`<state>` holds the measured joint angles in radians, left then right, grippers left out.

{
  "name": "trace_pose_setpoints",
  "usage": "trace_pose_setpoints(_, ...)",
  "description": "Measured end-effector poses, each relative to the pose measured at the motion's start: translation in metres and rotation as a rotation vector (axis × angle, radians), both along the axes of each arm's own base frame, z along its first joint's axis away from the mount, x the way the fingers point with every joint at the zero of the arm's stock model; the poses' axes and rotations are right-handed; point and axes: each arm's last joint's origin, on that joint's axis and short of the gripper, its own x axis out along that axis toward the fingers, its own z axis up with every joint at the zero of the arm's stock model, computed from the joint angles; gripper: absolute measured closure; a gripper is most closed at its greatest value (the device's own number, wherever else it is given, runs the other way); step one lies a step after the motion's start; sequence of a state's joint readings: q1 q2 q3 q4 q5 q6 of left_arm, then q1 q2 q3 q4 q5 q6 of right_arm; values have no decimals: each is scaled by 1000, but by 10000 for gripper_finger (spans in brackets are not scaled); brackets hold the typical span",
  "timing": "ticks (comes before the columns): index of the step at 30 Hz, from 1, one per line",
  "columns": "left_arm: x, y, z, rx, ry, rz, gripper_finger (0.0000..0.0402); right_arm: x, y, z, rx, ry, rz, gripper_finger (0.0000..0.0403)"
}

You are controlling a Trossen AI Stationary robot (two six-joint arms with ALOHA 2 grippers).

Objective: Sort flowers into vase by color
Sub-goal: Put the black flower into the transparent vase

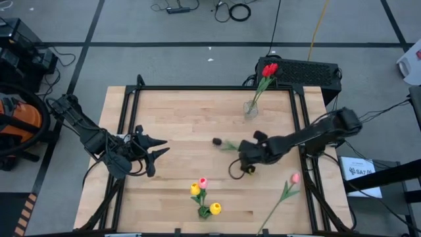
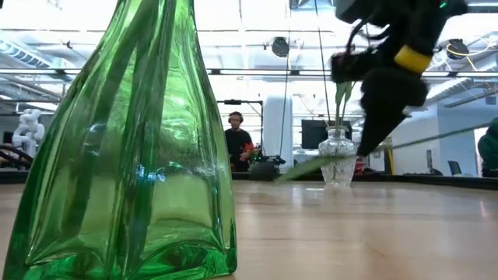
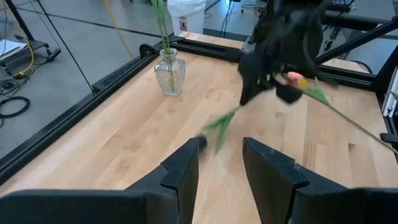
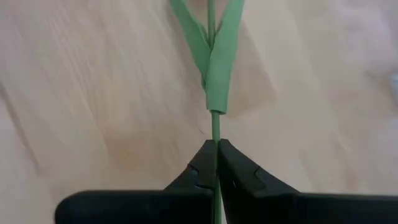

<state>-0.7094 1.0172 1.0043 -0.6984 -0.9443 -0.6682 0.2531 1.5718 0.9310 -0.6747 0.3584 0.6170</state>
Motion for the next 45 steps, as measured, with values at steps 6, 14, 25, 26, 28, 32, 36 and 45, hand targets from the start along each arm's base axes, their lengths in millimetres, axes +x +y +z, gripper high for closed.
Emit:
trace_pose_setpoints(6,0,0,0,-4,-2,2,269,-44,-12,42,-20,-246,-102,403)
trace_pose_setpoints(14,0,1,0,10,-8,15,269,-108,-26,71,-178,-774,-247,403)
trace_pose_setpoints(25,9,14,0,-14,10,69,269,-123,-63,60,-490,-1201,-311,402)
trace_pose_setpoints(26,12,18,-1,-31,29,65,269,-123,-68,58,-503,-1229,-300,402)
trace_pose_setpoints(28,19,27,-2,-52,71,37,269,-122,-78,58,-518,-1286,-285,402)
trace_pose_setpoints(32,34,47,2,-5,86,17,269,-118,-100,60,-552,-1328,-236,402)
trace_pose_setpoints(36,48,63,13,48,27,-101,269,-113,-122,64,-538,-1369,-156,402)
trace_pose_setpoints(45,63,104,20,75,-31,-129,269,-104,-164,57,-583,-1495,-105,402)
